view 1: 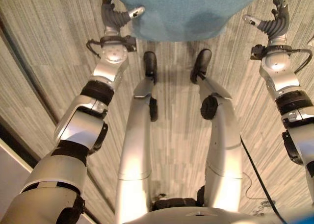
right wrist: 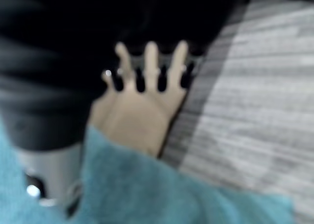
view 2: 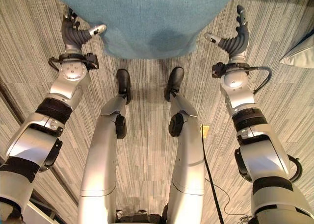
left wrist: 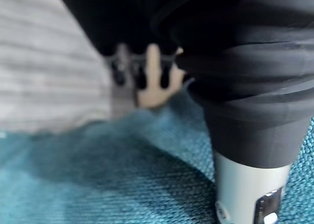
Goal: Pick up all the scattered cushions and arrange them neatly on the sofa.
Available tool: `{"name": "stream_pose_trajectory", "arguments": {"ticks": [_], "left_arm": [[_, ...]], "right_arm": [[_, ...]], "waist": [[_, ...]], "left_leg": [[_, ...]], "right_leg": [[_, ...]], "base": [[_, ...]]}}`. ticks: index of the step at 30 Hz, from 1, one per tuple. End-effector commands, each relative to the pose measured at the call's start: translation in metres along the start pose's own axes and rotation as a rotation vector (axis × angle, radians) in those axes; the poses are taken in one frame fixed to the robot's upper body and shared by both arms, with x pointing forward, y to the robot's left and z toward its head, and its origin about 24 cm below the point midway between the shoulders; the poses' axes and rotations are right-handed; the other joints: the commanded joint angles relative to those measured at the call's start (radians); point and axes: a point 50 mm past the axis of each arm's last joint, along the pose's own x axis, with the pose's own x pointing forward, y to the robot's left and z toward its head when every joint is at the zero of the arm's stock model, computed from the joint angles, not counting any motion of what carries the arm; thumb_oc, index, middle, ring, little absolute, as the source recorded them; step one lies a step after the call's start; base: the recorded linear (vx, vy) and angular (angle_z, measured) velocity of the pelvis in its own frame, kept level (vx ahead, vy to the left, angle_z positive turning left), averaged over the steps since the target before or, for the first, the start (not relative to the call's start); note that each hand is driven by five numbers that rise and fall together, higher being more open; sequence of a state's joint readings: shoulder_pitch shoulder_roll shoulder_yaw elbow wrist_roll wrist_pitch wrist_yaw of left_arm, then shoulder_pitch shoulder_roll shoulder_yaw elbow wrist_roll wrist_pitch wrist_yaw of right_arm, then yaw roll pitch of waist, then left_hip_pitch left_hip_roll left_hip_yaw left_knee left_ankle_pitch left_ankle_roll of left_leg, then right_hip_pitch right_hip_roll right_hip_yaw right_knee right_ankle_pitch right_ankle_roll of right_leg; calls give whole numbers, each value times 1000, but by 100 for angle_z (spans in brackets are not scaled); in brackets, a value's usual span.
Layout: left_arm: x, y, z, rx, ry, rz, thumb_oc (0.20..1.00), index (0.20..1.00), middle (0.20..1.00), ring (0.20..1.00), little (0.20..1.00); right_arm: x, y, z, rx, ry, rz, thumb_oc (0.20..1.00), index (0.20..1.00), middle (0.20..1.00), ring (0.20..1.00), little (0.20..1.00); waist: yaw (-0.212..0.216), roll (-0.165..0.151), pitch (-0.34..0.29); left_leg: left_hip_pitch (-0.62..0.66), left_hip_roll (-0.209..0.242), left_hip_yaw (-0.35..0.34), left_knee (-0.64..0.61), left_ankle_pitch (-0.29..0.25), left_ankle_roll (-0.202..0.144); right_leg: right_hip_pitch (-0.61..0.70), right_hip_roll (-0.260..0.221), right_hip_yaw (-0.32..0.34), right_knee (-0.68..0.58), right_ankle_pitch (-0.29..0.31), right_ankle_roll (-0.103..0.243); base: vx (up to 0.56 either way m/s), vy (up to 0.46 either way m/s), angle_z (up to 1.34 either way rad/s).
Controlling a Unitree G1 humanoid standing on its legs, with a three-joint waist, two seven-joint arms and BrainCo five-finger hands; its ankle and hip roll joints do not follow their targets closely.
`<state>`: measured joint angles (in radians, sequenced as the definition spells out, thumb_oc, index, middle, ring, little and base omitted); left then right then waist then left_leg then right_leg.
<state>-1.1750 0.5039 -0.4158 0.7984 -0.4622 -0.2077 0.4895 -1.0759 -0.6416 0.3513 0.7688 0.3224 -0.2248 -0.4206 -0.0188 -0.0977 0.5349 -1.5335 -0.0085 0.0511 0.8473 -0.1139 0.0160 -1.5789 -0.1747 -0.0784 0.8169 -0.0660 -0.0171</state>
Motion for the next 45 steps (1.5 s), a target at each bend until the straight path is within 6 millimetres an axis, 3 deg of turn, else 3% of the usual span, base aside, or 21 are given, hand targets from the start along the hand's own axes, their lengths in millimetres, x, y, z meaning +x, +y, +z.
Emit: {"name": "stream_pose_trajectory", "arguments": {"ticks": [1,7,11,14,21,22,23,24,30,33,41,44,45], "left_arm": [[-10,7,-12,-7,1,27,1000,1000,1000,1000,1000],[0,-7,7,-3,-43,-1,1000,1000,1000,1000,1000],[-2,-31,19,-50,-68,-54,1000,1000,1000,1000,1000],[-9,-59,28,-196,-50,-99,1000,1000,1000,1000,1000],[-15,-89,51,-437,-29,-94,1000,1000,1000,1000,1000],[-16,-91,54,-447,-41,-105,1000,1000,1000,1000,1000],[-17,-90,56,-462,-53,-113,1000,1000,1000,1000,1000],[-18,-90,59,-475,-69,-122,200,200,200,200,200],[-23,-87,60,-529,-93,-128,200,200,200,200,200],[-31,-83,51,-560,-77,-117,200,200,200,200,200],[-59,-71,15,-519,-41,-143,200,200,200,200,200],[-81,-58,-15,-516,26,-162,200,200,200,200,200],[-82,-58,-16,-516,29,-162,200,200,200,200,200]], "right_arm": [[-8,3,-8,-31,-12,63,1000,1000,1000,1000,1000],[7,25,28,-24,-108,123,1000,1000,1000,1000,1000],[10,55,58,20,-183,210,1000,1000,1000,1000,1000],[5,94,87,121,-229,282,1000,1000,1000,1000,1000],[-19,146,125,425,-226,336,1000,1000,1000,1000,1000],[-22,149,127,470,-220,343,790,790,790,790,790],[-25,152,129,510,-221,353,523,523,523,523,523],[-28,153,131,530,-228,364,200,200,200,200,200],[-32,150,131,584,-242,362,200,200,200,200,200],[-31,137,121,582,-248,327,200,200,200,200,200],[-49,116,81,548,-224,316,200,200,200,200,200],[-68,110,55,527,-181,325,200,200,200,200,200],[-69,110,54,526,-178,325,200,200,200,200,200]], "waist": [[-1,32,-70],[2,36,-67],[11,44,-62],[20,50,-62],[28,55,-65],[28,56,-66],[28,56,-70],[27,56,-74],[24,56,-103],[17,51,-139],[15,64,-156],[26,73,-167],[26,73,-164]], "left_leg": [[9,-21,-58,-51,20,-22],[-9,-22,-54,-37,16,-17],[-10,-23,-56,-28,16,-15],[-11,-25,-60,-29,18,-15],[-12,-28,-71,-42,28,-16],[-11,-29,-71,-45,30,-17],[-11,-30,-73,-48,31,-17],[-10,-30,-73,-52,32,-18],[-2,-27,-69,-84,40,-18],[41,-26,-61,-141,46,-17],[323,-12,-73,-336,74,-27],[499,-10,-87,-436,96,-42],[508,-10,-88,-442,98,-42]], "right_leg": [[28,-24,40,47,-39,126],[10,-17,38,51,-40,127],[10,-11,36,54,-44,124],[9,-6,32,53,-48,121],[9,3,20,44,-48,118],[9,5,18,44,-48,118],[9,7,18,43,-48,116],[9,9,17,41,-49,115],[9,17,12,30,-44,116],[40,24,5,-2,-42,116],[316,41,-25,-151,-39,111],[491,43,-41,-237,-42,104],[500,44,-42,-242,-40,103]], "base": [[40,1,-3],[7,-2,-1],[0,0,0],[0,0,0],[0,0,0],[0,0,0],[0,0,0],[0,0,0],[0,0,0],[-30,-23,4],[-37,-19,5],[19,-52,-1],[10,-34,-3]]}}
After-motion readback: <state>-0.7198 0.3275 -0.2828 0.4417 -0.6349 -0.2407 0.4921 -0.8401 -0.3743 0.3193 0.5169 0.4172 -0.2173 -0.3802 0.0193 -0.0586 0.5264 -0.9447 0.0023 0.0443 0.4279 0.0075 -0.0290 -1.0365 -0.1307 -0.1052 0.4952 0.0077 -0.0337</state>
